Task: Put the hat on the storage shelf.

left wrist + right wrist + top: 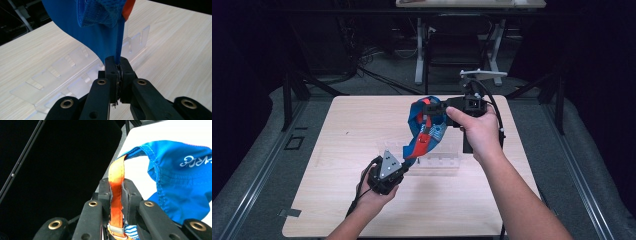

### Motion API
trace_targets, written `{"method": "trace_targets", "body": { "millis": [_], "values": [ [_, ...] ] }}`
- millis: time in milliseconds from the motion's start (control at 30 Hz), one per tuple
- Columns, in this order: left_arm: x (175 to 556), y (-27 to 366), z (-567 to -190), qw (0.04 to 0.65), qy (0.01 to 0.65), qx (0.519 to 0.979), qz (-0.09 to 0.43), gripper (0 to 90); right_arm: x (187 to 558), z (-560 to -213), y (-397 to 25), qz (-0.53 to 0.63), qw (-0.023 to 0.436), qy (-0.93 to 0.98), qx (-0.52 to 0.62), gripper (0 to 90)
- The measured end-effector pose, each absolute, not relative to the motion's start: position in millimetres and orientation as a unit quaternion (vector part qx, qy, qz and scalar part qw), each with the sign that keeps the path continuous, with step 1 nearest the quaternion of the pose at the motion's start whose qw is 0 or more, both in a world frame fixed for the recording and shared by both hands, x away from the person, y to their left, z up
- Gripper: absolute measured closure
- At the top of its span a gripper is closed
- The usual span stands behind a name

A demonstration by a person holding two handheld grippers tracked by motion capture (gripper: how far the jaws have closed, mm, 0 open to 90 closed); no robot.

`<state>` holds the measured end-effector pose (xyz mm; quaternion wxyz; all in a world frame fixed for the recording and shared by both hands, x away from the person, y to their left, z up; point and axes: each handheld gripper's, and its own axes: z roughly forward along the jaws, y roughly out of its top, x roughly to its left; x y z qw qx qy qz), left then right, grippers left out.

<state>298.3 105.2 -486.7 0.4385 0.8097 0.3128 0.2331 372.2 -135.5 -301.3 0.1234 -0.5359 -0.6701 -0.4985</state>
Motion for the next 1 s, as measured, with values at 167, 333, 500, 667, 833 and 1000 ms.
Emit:
{"method": "trace_targets", "body": {
  "millis": [167, 333, 500, 667, 833, 1000],
  "values": [
    [305, 104, -494, 0.44, 0.316, 0.811, 0.222, 88.1, 380, -315, -134, -0.496, 0.131, -0.665, -0.543, 79.0],
    [310, 106, -502, 0.441, 0.324, 0.808, 0.219, 88.0, 385, -323, -135, -0.492, 0.135, -0.661, -0.551, 79.0],
    [314, 106, -508, 0.439, 0.329, 0.808, 0.214, 88.0, 387, -330, -135, -0.489, 0.138, -0.659, -0.554, 79.0],
    [317, 104, -515, 0.432, 0.332, 0.812, 0.209, 88.0, 389, -338, -134, -0.483, 0.141, -0.66, -0.558, 79.0],
    [317, 103, -524, 0.424, 0.337, 0.815, 0.204, 87.8, 391, -346, -136, -0.476, 0.144, -0.66, -0.564, 78.9],
    [317, 105, -531, 0.421, 0.345, 0.816, 0.197, 87.6, 393, -355, -138, -0.469, 0.144, -0.659, -0.57, 78.9]
  ]
}}
